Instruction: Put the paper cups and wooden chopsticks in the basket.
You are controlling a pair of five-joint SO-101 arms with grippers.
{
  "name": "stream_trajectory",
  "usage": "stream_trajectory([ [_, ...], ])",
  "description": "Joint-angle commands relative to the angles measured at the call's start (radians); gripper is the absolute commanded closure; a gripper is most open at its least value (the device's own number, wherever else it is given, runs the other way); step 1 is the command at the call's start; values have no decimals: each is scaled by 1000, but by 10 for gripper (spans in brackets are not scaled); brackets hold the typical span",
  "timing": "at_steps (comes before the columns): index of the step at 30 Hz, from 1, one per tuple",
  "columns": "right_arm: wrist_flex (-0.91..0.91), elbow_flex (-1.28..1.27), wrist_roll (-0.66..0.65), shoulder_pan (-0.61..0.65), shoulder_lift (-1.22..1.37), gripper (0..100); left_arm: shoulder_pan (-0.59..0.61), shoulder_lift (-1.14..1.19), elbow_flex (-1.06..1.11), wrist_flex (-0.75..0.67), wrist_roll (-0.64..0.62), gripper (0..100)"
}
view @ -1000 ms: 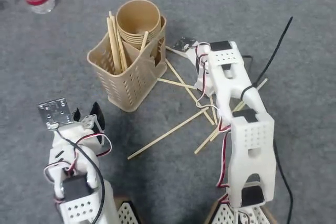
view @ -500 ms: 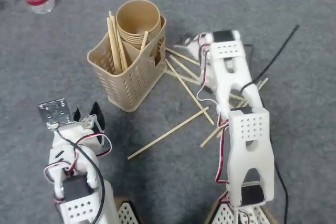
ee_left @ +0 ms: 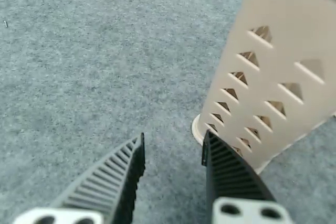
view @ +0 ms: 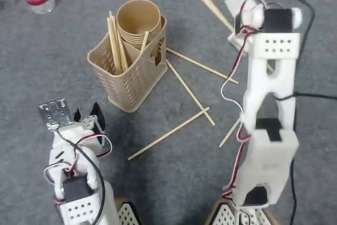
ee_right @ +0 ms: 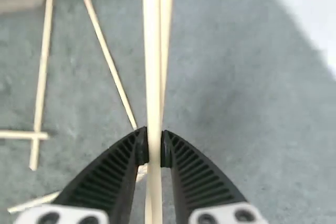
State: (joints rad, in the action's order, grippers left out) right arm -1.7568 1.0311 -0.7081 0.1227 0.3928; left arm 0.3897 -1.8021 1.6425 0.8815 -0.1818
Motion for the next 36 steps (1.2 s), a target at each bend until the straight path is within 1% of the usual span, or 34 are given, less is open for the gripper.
stream_trajectory([
  [1, -28, 69, 81, 119, -157, 991, -5, -17, -10, -25, 9, 831],
  [5, 5, 146, 170, 285, -265, 991, -5, -17, -8, -25, 9, 855],
  [10, 162, 181, 265, 484, -309, 991, -5, -17, -8, -25, 11, 874],
  [15, 343, 97, 348, 613, -249, 991, -3, -17, -8, -28, 8, 872],
  [18, 493, 46, 361, 668, -180, 991, 0, -17, -8, -28, 8, 870],
  [21, 636, 12, 362, 699, -102, 992, 2, -17, -8, -29, 8, 870],
  [23, 688, 3, 390, 697, -50, 992, 2, -17, -8, -29, 8, 870],
  [26, 716, 2, 457, 677, 13, 992, 2, -17, -8, -29, 8, 870],
  [32, 792, 6, 397, 638, 140, 992, -2, -17, -8, -29, 8, 870],
  [36, 776, 0, 440, 619, 174, 992, -2, -17, -8, -29, 8, 870],
])
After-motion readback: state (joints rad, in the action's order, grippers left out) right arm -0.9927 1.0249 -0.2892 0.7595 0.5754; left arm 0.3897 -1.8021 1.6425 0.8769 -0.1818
